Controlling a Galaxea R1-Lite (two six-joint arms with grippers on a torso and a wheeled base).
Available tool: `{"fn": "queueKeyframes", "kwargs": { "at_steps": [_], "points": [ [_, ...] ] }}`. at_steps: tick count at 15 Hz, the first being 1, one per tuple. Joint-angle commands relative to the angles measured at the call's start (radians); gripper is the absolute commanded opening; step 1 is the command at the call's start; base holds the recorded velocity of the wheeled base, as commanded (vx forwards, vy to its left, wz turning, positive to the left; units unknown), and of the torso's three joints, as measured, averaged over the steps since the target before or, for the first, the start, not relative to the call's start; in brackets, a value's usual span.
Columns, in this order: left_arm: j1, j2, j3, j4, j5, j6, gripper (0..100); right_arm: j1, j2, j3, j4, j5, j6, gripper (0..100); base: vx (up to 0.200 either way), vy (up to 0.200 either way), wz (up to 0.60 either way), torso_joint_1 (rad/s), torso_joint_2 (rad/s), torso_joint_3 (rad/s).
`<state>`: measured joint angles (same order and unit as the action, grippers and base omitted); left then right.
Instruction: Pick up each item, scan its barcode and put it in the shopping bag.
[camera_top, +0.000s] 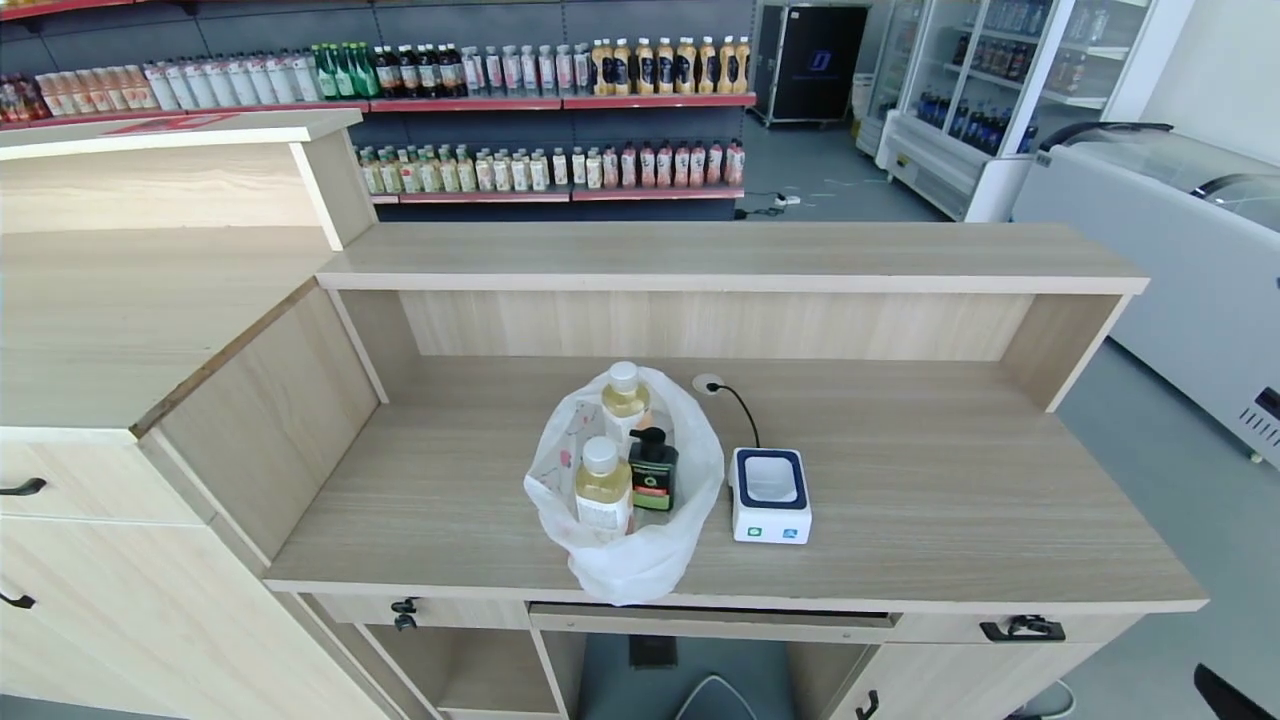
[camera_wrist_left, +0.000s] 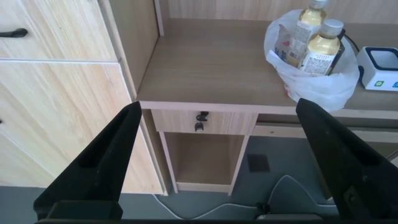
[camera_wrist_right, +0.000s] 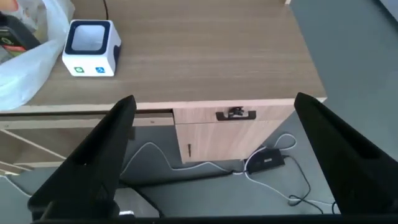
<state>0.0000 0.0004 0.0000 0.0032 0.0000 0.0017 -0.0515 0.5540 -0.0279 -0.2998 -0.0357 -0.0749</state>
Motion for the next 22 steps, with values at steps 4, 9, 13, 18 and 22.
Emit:
{"fn": "queueKeyframes", "kwargs": {
  "at_steps": [4, 9, 13, 18, 22],
  "points": [
    [0.000, 0.000, 0.000, 0.000, 0.000, 0.000, 100, 0.076, -0.445, 0.026, 0.307, 0.016, 0.061, 100, 0.000, 0.000, 0.00, 0.000, 0.00, 0.000],
    [0.000, 0.000, 0.000, 0.000, 0.000, 0.000, 100, 0.062, -0.551, 0.025, 0.311, 0.016, 0.090, 100, 0.000, 0.000, 0.00, 0.000, 0.00, 0.000],
    [0.000, 0.000, 0.000, 0.000, 0.000, 0.000, 100, 0.059, -0.553, 0.025, 0.311, 0.016, 0.103, 100, 0.000, 0.000, 0.00, 0.000, 0.00, 0.000],
    [0.000, 0.000, 0.000, 0.000, 0.000, 0.000, 100, 0.059, -0.553, 0.025, 0.311, 0.016, 0.103, 100, 0.000, 0.000, 0.00, 0.000, 0.00, 0.000],
    [0.000, 0.000, 0.000, 0.000, 0.000, 0.000, 100, 0.059, -0.553, 0.025, 0.311, 0.016, 0.099, 100, 0.000, 0.000, 0.00, 0.000, 0.00, 0.000]
  ]
}}
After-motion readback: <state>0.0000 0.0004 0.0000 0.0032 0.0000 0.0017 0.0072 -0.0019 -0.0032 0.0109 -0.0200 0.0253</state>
